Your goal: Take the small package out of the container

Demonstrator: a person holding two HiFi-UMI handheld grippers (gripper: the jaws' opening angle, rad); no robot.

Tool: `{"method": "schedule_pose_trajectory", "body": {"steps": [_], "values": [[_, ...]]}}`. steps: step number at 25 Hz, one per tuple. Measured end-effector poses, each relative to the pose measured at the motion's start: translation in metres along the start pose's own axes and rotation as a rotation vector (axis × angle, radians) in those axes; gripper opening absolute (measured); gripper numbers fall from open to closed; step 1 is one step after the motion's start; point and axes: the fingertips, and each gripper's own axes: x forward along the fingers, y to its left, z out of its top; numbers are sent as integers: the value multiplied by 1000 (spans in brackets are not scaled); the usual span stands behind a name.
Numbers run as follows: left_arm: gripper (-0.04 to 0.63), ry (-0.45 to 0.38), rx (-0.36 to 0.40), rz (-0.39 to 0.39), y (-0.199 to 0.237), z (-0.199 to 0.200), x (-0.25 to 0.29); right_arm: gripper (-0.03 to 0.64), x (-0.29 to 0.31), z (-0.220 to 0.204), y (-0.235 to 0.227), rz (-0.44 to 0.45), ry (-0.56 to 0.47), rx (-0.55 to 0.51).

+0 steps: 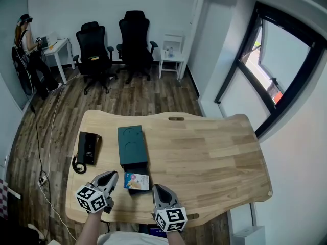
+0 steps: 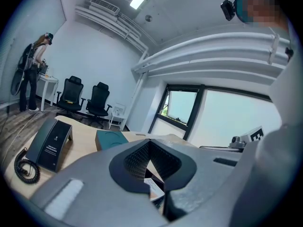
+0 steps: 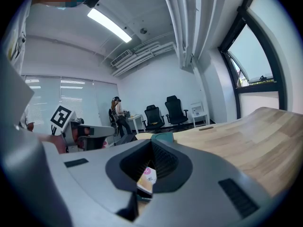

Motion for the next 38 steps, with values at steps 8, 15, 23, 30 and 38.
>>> {"method": "schedule_pose_trajectory", "body": {"steps": [8,15,23,30,38], "values": [[0,42,-32,11,9,-19,7,3,7,-14,-8,3,42,10],[0,75,-78,52,23,-37,10,3,17,-27,-10,11,79,20],[0,135,-127,75,27,-67,12,3,19,-50,-14,13,128,36],[2,181,-174,103,39,-93,16,3,25,-63,-24,8,154,36],[5,241,-247,89,43,-119,28,3,35,-79,-33,10,201,48]]}}
